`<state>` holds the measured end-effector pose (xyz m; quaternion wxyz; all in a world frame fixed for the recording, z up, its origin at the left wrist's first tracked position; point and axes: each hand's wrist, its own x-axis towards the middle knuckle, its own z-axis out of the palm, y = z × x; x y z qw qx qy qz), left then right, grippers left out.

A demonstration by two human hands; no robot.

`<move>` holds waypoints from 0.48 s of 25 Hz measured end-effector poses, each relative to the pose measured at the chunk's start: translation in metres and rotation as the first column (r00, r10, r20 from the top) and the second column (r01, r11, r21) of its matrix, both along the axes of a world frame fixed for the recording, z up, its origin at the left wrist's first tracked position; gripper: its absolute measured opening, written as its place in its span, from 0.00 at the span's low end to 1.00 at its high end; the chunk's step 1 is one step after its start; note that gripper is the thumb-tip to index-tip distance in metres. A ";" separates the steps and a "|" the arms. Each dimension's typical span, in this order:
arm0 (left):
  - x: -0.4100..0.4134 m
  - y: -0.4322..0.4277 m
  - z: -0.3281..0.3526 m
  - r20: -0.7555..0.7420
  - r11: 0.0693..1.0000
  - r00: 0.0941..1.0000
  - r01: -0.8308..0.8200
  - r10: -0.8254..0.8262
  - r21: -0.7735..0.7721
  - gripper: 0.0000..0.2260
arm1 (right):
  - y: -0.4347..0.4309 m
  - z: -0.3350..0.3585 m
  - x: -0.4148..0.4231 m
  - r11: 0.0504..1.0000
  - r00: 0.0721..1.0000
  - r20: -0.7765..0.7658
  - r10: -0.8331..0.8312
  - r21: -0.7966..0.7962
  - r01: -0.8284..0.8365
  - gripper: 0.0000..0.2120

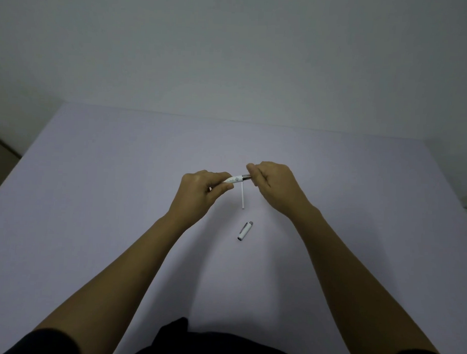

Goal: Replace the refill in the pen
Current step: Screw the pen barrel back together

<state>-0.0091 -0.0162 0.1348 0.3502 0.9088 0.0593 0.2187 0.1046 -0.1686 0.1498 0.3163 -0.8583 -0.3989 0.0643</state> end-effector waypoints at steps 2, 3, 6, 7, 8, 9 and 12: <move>0.000 0.000 0.000 -0.006 1.000 1.000 0.006 -0.006 0.003 0.06 | 0.000 0.000 0.002 0.999 0.997 -0.071 -0.029 0.016 0.030 0.23; 0.000 0.001 -0.001 -0.017 1.000 1.000 0.007 -0.007 -0.003 0.06 | -0.001 -0.001 0.004 0.999 0.993 -0.114 -0.024 0.030 0.028 0.20; 0.000 0.003 -0.006 -0.045 0.999 0.999 0.003 -0.005 -0.049 0.06 | -0.002 0.000 0.005 0.995 0.983 -0.169 0.068 0.089 -0.054 0.07; 0.000 0.003 -0.007 -0.048 0.998 0.999 0.003 -0.005 -0.057 0.06 | -0.002 -0.001 0.006 0.991 0.986 -0.134 0.098 0.099 -0.085 0.06; 0.000 0.003 -0.007 -0.051 0.998 0.999 0.001 -0.004 -0.062 0.06 | -0.002 -0.002 0.006 0.991 0.990 -0.099 0.105 0.098 -0.095 0.06; 0.000 0.003 -0.007 -0.052 0.998 0.999 -0.003 -0.001 -0.068 0.06 | -0.001 -0.003 0.007 0.992 0.993 -0.073 0.090 0.089 -0.083 0.07; 0.000 0.003 -0.009 -0.062 0.995 0.998 -0.022 0.016 -0.099 0.07 | 0.001 -0.006 0.011 0.996 0.995 -0.070 0.068 0.055 -0.065 0.10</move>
